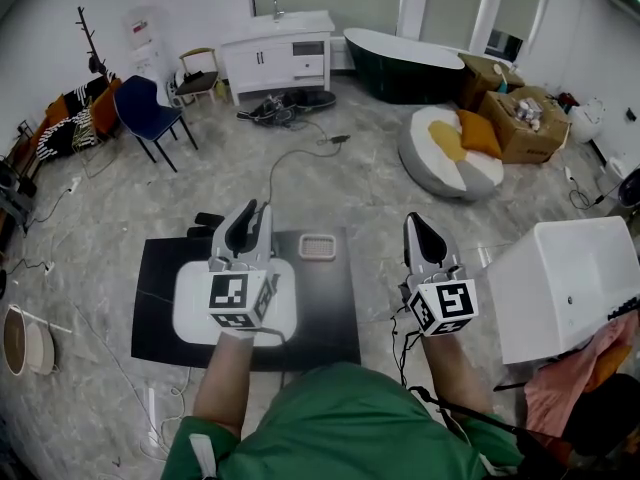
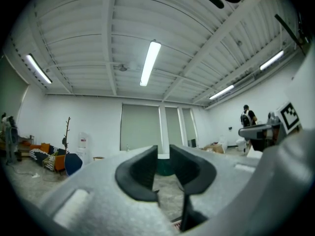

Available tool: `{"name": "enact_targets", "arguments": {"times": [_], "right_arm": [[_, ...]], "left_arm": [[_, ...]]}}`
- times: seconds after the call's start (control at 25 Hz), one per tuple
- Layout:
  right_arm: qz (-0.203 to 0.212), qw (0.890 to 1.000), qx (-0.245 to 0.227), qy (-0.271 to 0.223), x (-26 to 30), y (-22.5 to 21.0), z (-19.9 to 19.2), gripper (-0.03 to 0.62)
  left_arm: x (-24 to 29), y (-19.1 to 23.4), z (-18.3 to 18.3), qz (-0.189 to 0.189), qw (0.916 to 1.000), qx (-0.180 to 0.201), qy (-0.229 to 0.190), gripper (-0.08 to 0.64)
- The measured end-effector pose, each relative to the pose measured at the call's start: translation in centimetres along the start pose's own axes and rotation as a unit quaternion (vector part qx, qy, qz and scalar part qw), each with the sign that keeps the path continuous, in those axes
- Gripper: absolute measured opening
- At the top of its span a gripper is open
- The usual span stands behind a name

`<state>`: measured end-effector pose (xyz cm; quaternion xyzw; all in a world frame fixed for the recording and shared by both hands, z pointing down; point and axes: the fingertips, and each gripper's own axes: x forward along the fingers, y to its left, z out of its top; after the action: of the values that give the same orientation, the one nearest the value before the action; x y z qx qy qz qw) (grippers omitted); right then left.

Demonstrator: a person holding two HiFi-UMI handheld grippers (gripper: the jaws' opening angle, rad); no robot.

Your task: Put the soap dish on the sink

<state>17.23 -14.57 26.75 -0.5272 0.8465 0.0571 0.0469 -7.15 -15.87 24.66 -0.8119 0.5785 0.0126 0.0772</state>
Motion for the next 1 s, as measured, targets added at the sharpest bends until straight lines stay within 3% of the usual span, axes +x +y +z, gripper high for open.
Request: {"name": "enact_targets", "arguments": {"times": [1.0], "right_arm": [[0.014, 1.000, -0.015, 0.011, 1.3, 1.8, -0.2, -0.002]], "left_arm": [[0.5, 1.7, -1.2, 0.002, 0.9999, -0.010, 0.013, 0.072]]}}
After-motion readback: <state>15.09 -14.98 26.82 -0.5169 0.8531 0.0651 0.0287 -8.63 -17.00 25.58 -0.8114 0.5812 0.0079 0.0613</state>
